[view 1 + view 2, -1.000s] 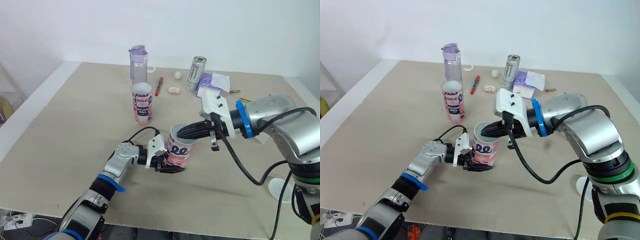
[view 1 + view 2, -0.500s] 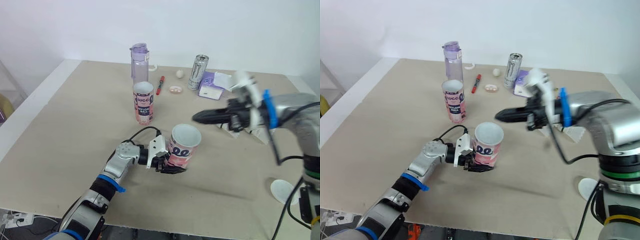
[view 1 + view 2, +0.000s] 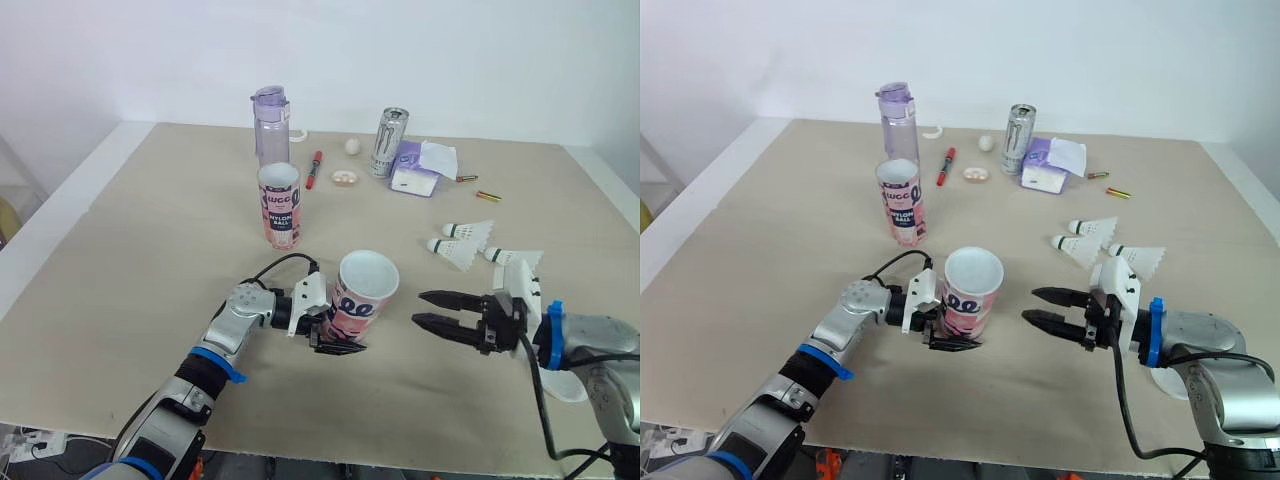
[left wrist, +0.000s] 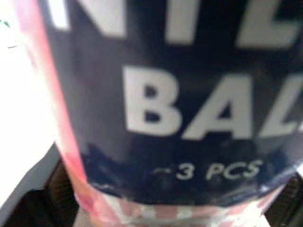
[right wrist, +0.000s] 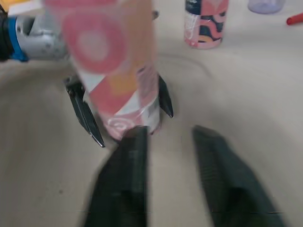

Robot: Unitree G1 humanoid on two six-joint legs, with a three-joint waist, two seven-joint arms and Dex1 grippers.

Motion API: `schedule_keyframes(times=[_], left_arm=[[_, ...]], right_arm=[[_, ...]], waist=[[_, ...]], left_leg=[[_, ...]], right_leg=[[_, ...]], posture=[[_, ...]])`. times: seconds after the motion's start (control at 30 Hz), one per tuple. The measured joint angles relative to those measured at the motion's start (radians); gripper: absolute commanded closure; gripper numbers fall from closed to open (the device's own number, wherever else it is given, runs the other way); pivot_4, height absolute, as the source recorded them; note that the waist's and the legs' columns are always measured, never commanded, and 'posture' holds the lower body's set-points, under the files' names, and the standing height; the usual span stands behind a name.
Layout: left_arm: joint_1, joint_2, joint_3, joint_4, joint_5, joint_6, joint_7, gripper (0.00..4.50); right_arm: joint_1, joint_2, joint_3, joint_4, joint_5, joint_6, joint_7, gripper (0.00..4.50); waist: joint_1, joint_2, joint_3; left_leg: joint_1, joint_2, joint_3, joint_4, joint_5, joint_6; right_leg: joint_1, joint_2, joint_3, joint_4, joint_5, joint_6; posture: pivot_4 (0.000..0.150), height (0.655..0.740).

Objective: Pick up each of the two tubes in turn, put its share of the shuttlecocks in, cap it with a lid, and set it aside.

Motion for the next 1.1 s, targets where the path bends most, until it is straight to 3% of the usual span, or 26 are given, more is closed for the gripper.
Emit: schedule_keyframes(times=[0.07, 0.5, 1.1], left_arm=[[-0.001, 0.004, 0.002, 0.0, -0.002, -0.002, -0.012, 0.0], [0.007, 0.111, 0.044, -0.08, -0.043, -0.007, -0.084, 0.0], [0.144, 0.332, 0.121, -0.37, -0.187, 0.206, -0.163, 0.0]], right_arm=[[0.014, 0.009, 0.03, 0.013, -0.011, -0.046, 0.014, 0.06], [-0.041, 0.094, 0.211, 0.118, -0.058, -0.16, 0.011, 0.06], [-0.186, 0.242, 0.391, 0.258, -0.172, -0.265, -0.056, 0.06]], waist=[[0.0, -0.001, 0.001], [0.0, -0.002, 0.002], [0.0, -0.003, 0.003]], left_leg=[[0.0, 0.001, 0.0, 0.0, 0.0, 0.0], [-0.001, 0.006, -0.001, -0.001, -0.001, -0.002], [0.001, 0.008, 0.0, -0.001, -0.001, -0.002]], right_leg=[[0.0, 0.001, 0.0, 0.0, -0.001, -0.001], [-0.001, 0.007, 0.001, 0.0, -0.003, -0.004], [-0.002, 0.008, 0.001, 0.003, -0.001, -0.009]], posture=[[0.15, 0.74], [0.15, 0.74], [0.15, 0.74]])
